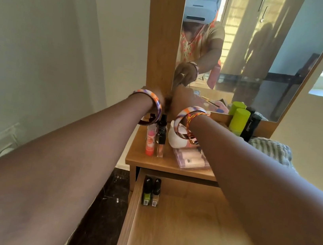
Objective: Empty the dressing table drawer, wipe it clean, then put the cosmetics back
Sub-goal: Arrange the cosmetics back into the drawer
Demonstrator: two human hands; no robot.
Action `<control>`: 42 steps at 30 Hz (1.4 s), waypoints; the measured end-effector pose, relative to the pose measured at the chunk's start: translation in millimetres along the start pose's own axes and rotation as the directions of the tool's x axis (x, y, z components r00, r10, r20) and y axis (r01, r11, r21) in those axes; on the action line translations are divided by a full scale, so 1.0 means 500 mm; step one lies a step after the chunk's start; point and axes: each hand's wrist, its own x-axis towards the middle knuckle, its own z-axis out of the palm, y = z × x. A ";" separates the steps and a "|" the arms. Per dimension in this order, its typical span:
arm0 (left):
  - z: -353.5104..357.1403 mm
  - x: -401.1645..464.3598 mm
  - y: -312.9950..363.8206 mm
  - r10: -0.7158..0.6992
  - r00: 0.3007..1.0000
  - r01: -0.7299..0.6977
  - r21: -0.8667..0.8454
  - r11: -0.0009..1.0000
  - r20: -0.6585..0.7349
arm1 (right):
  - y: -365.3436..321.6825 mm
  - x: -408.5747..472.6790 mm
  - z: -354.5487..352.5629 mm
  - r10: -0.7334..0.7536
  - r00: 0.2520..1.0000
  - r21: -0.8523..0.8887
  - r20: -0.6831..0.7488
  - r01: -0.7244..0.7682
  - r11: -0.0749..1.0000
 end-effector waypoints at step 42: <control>0.145 -0.195 -0.039 0.161 0.975 -0.210 -0.392 0.896 -0.155 | 0.011 -0.304 -0.010 0.060 0.982 0.065 0.182 -0.073 0.995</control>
